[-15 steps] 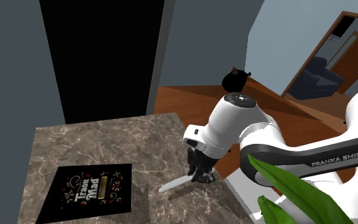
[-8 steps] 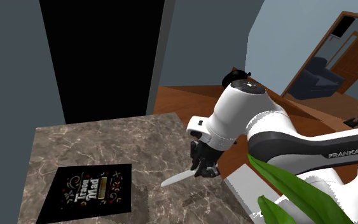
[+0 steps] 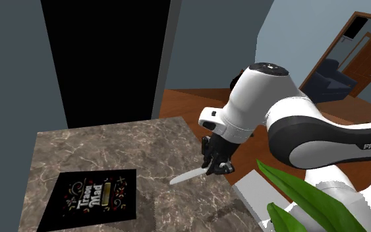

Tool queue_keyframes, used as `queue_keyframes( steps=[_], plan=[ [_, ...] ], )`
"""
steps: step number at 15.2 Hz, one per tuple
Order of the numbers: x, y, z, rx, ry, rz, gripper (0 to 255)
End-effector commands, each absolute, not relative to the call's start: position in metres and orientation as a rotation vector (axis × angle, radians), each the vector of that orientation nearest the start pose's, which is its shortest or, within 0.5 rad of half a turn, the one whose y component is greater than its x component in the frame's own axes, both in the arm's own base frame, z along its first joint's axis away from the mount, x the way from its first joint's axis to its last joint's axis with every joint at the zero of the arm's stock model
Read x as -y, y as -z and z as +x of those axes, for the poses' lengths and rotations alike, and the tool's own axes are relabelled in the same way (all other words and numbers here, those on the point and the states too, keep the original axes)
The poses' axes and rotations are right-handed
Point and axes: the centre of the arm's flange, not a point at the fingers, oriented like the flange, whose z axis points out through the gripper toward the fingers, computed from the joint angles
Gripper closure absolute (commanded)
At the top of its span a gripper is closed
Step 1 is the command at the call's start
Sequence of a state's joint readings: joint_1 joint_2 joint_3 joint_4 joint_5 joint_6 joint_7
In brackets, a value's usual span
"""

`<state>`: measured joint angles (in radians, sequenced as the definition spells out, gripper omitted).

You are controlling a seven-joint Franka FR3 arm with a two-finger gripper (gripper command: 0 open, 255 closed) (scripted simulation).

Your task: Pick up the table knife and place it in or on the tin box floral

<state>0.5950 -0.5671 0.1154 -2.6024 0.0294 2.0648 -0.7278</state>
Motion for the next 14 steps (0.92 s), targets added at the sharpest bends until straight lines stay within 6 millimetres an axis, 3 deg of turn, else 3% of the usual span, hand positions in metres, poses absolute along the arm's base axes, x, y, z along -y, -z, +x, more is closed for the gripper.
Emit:
queue_keyframes(
  steps=[1, 3, 14],
  plan=[
    [-0.244, -0.449, 0.280, 2.056, 0.041, -2.423, 255],
    [-0.244, -0.459, 0.280, 2.056, 0.041, -2.423, 255],
    [-0.379, -0.466, 0.334, 2.056, 0.041, -2.423, 255]
  ],
)
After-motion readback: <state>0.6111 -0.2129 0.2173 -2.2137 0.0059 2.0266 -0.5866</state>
